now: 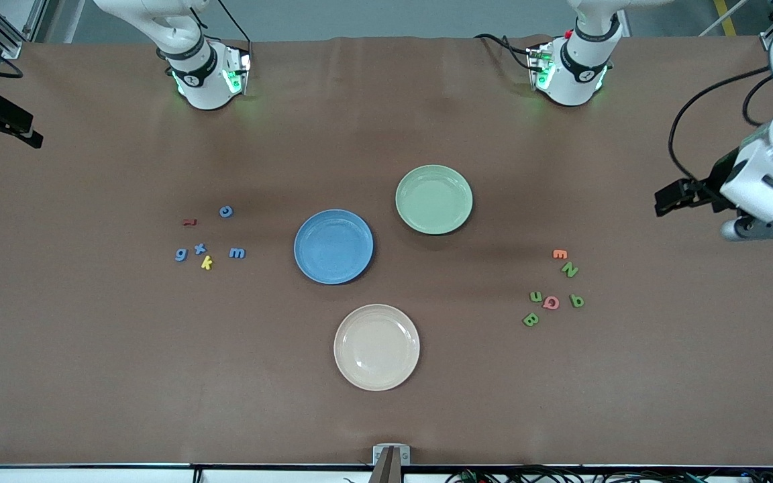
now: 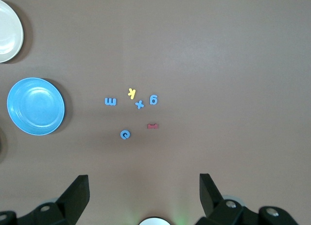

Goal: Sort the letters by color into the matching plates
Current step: 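Lower the left gripper to green Z while the right gripper reaches blue 6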

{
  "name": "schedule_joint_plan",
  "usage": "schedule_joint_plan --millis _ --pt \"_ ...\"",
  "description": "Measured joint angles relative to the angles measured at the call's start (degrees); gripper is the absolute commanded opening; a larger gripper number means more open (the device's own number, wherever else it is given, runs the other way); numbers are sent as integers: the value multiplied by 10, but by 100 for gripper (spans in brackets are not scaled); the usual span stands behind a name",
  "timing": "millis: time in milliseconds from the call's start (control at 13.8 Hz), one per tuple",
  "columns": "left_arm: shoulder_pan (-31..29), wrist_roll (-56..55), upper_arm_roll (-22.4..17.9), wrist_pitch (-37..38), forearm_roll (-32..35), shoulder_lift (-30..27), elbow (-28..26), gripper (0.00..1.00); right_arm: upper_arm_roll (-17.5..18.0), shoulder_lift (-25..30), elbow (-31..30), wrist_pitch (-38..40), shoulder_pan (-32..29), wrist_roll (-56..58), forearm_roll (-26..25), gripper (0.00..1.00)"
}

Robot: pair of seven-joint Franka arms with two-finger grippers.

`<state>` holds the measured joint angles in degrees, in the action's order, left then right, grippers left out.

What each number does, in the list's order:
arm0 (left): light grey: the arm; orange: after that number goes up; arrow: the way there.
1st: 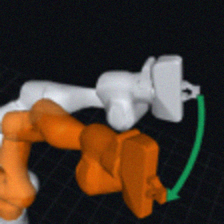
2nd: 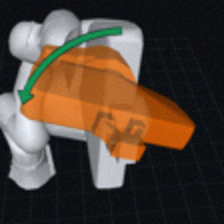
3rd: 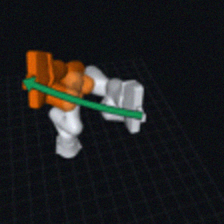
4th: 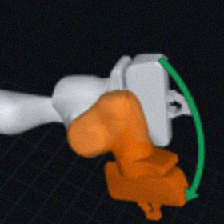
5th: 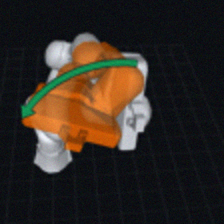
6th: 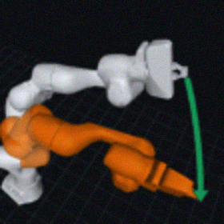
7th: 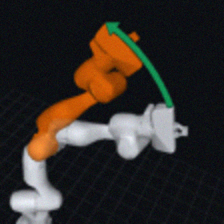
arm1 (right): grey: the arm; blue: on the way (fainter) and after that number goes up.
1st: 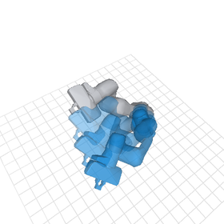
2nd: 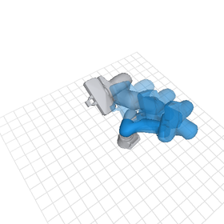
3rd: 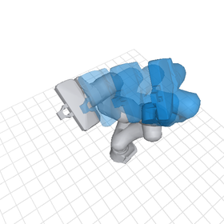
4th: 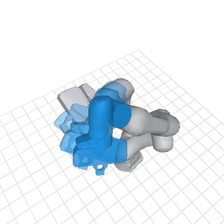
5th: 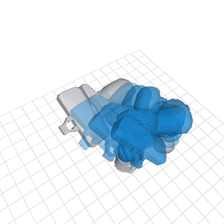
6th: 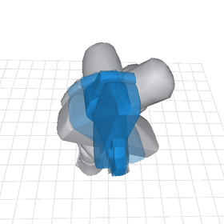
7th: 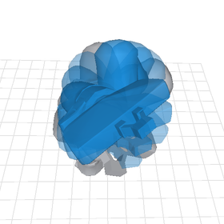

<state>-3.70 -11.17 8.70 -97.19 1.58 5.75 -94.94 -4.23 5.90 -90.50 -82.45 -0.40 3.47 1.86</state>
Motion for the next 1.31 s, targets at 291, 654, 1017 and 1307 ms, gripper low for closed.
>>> schedule_joint_plan --millis 291,654,1017,1307 --pt "-1 -72 1 -97 0 0 -87 100 -5 -22 -5 -18 -24 0 0 100" --pt "-1 -147 2 -234 0 1 -199 100 -6 -143 -10 -101 -49 35 0 100" --pt "0 -237 2 -355 0 38 -273 95 -6 -228 -37 -208 -56 39 0 91" --pt "0 -284 2 -424 0 111 -281 90 1 -243 -126 -336 -49 39 4 77"
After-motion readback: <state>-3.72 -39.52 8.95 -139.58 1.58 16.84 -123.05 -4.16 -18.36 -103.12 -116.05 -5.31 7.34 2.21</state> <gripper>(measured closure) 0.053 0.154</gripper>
